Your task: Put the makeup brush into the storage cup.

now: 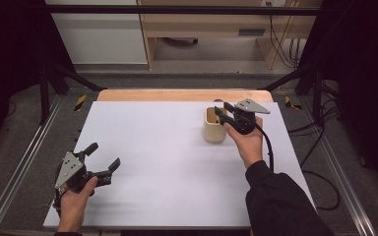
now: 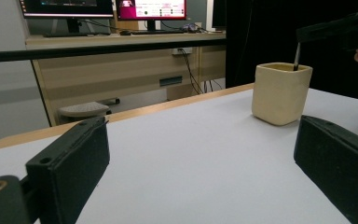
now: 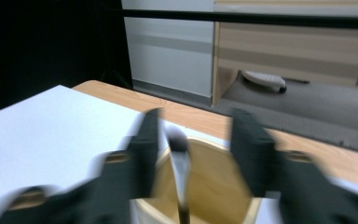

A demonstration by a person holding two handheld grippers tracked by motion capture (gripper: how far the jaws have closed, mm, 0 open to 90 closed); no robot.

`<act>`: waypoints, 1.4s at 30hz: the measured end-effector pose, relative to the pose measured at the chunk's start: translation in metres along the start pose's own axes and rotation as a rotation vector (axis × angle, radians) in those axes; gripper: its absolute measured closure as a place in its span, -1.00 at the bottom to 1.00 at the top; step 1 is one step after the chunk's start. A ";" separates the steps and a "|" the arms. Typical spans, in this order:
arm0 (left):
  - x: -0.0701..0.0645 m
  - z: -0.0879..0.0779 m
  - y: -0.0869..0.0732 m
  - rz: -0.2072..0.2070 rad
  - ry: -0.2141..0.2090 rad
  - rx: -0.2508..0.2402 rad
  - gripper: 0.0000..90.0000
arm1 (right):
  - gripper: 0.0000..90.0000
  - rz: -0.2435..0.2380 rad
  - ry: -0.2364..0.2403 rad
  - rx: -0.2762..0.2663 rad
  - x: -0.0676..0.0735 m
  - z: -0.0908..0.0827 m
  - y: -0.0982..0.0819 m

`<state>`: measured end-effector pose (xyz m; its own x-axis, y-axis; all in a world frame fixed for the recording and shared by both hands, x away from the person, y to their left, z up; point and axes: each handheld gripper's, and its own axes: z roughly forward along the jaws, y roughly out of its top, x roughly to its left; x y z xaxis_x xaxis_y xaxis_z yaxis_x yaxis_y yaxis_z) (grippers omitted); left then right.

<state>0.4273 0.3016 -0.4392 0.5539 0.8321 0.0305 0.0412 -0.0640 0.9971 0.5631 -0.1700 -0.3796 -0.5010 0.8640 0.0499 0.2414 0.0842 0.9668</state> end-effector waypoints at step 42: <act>0.001 -0.002 0.000 0.011 0.015 -0.004 -0.96 | -0.89 0.000 -0.024 0.004 -0.004 -0.065 0.008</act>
<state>0.4260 0.3034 -0.4393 0.5420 0.8393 0.0426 0.0320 -0.0712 0.9969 0.5128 -0.2049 -0.3562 -0.4812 0.8755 0.0440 0.2448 0.0861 0.9657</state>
